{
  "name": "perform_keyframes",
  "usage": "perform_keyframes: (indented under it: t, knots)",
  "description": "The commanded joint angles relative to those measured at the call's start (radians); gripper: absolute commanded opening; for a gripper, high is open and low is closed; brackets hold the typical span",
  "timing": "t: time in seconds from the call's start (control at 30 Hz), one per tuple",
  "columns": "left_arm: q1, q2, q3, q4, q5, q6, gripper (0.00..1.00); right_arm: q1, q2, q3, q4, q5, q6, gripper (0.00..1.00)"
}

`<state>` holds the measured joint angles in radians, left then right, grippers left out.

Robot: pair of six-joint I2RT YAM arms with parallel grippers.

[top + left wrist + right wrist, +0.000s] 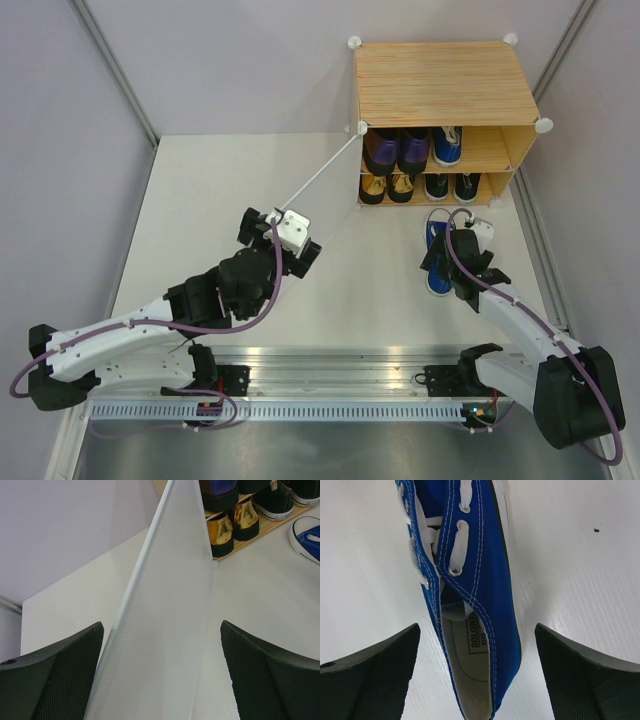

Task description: Place and organize the shoes in the shoe cabinet

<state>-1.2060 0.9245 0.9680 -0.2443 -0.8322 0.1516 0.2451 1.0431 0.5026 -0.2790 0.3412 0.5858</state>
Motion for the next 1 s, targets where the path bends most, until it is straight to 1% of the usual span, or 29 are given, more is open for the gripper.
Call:
perform_keyframes:
  t: [0.0, 0.17, 0.27, 0.43, 0.8, 0.83, 0.87, 0.97]
  knots:
    - [0.003, 0.017, 0.02, -0.007, 0.012, 0.013, 1.0, 0.008, 0.024, -0.006, 0.014, 0.016, 0.046, 0.98]
    - [0.005, 0.022, 0.02, -0.01, 0.008, 0.016, 0.99, 0.013, 0.086, -0.029, 0.075, -0.007, 0.034, 0.98]
    - [0.005, 0.023, 0.023, -0.012, 0.01, 0.012, 0.99, 0.013, 0.149, -0.039, 0.104, -0.008, 0.034, 0.98]
    - [0.005, 0.025, 0.024, -0.016, 0.021, 0.009, 1.0, 0.013, 0.159, -0.038, 0.122, -0.008, 0.039, 0.98]
    - [0.003, 0.023, 0.029, -0.024, 0.027, 0.003, 1.0, 0.014, 0.284, 0.02, 0.101, -0.025, 0.017, 0.98]
    - [0.003, 0.022, 0.029, -0.026, 0.028, 0.003, 1.0, 0.013, 0.287, 0.024, 0.101, -0.027, 0.017, 0.96]
    - [0.003, 0.022, 0.029, -0.026, 0.03, 0.003, 0.99, 0.014, 0.291, 0.024, 0.1, -0.03, 0.019, 0.9]
    - [0.003, 0.025, 0.031, -0.024, 0.03, 0.003, 1.0, 0.014, 0.29, 0.022, 0.101, -0.036, 0.016, 0.77]
